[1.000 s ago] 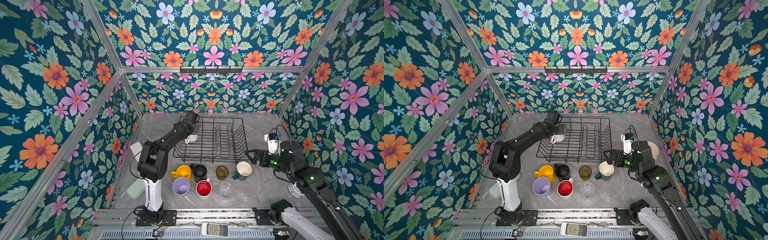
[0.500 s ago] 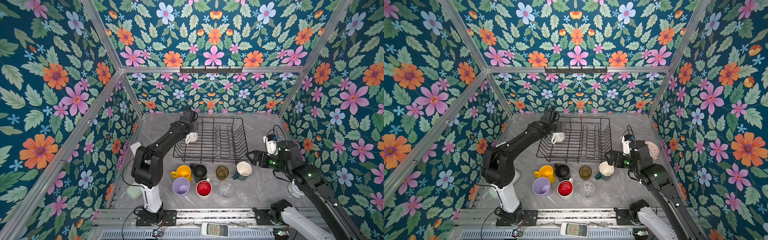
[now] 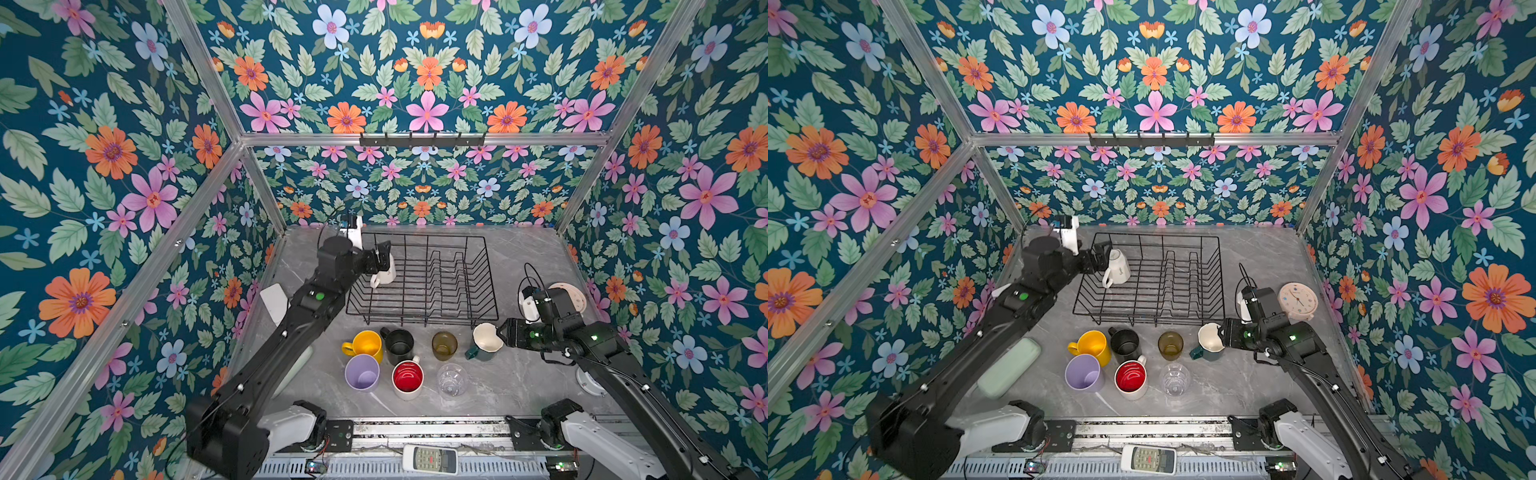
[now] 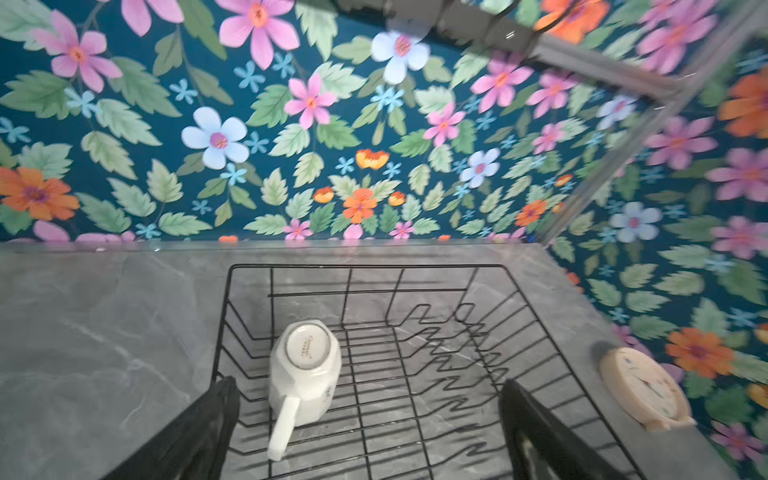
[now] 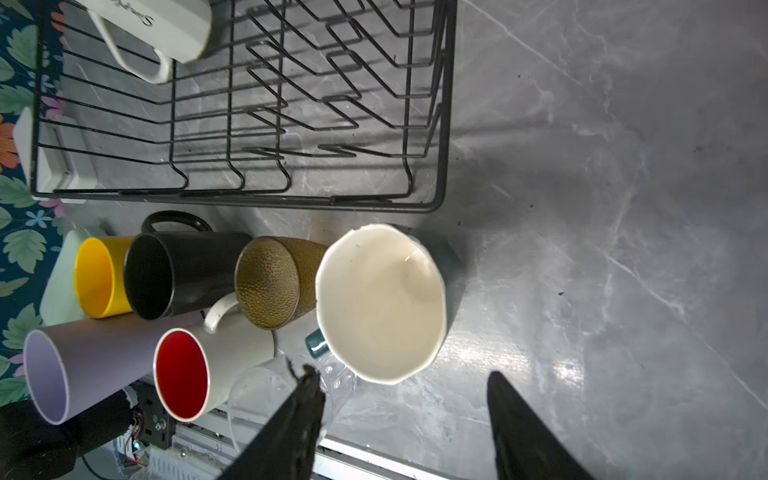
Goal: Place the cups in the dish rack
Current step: 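Open and raise the left gripper while the right gripper reaches for the green mug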
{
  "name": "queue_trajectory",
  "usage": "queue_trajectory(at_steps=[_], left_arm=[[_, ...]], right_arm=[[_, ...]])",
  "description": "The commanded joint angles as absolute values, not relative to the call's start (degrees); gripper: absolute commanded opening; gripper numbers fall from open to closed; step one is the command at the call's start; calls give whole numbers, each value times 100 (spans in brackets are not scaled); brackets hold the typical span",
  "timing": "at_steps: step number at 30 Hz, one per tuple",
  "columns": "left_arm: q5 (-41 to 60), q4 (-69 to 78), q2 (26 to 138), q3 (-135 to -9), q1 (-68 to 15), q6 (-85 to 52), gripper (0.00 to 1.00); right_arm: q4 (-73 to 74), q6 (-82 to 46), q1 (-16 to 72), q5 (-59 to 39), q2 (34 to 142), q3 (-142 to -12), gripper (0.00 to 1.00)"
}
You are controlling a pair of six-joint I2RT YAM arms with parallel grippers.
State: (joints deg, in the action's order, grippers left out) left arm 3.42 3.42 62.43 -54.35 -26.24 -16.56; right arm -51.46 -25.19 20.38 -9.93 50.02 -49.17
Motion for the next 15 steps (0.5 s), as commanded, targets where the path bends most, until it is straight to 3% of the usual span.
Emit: queue_trajectory(at_steps=[1, 15], left_arm=[[729, 1822, 5641, -4925, -2610, -1694, 100], [1526, 581, 5109, -5074, -2610, -1478, 99]], right_arm=[[-5209, -2592, 2045, -912, 5060, -4828, 59], [-4542, -2654, 2253, -452, 5880, -4665, 46]])
